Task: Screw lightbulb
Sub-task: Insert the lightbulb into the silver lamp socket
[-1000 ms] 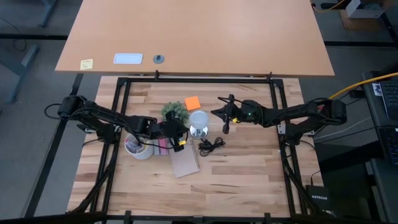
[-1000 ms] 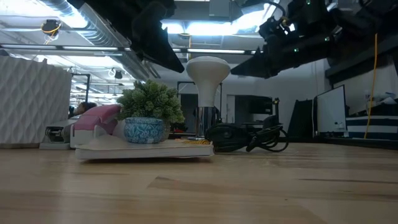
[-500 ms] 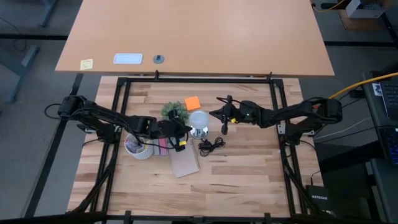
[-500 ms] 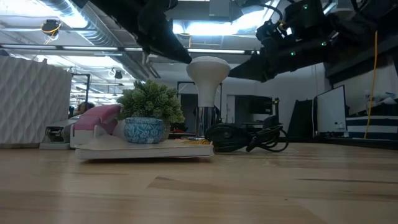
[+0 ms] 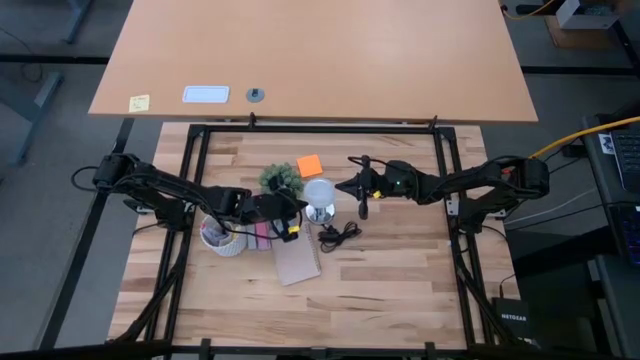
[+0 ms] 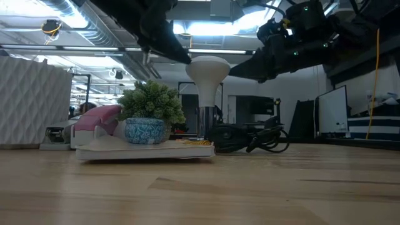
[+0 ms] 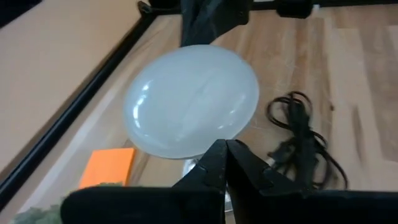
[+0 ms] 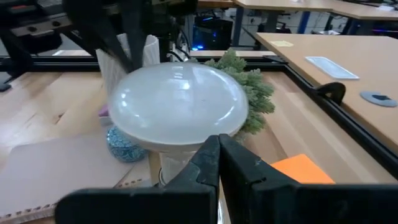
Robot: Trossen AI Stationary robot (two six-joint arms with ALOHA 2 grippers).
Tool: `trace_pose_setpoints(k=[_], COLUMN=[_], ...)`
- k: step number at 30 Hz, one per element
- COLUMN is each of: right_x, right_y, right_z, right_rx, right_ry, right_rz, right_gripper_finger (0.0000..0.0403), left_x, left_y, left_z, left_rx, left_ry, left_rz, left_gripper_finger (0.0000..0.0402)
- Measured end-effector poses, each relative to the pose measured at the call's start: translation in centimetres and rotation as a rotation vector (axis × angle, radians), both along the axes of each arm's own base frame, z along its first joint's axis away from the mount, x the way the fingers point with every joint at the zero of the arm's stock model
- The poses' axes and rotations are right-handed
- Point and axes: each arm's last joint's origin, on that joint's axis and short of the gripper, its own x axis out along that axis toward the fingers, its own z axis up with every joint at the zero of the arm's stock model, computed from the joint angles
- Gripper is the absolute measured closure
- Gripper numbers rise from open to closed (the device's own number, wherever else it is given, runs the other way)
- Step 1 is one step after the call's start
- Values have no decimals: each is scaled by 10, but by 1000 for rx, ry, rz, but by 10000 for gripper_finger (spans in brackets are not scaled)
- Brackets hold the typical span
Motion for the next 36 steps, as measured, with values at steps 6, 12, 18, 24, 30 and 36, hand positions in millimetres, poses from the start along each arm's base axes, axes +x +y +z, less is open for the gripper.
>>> trace_pose_setpoints(k=[6,12,18,24,30,36], right_x=[0,0,-1,0,-1,-6], right_y=[0,0,2,4,3,0], right_z=[0,-1,-1,0,3,12], right_rx=[32,36,50,55,42,11], right_ry=[1,4,7,6,-9,-25], right_rz=[6,6,71,104,58,-74], right_gripper_finger=[391,391,391,391,391,391], left_x=[0,1,0,-1,-1,-2], left_y=[9,18,26,26,17,8], left_z=[0,-1,-2,-6,-6,-4], left_rx=[-2,-15,-8,-48,-34,-32], left_ry=[-3,-10,3,24,25,16], left_rz=[45,94,132,143,119,89], left_gripper_finger=[402,402,402,401,402,401])
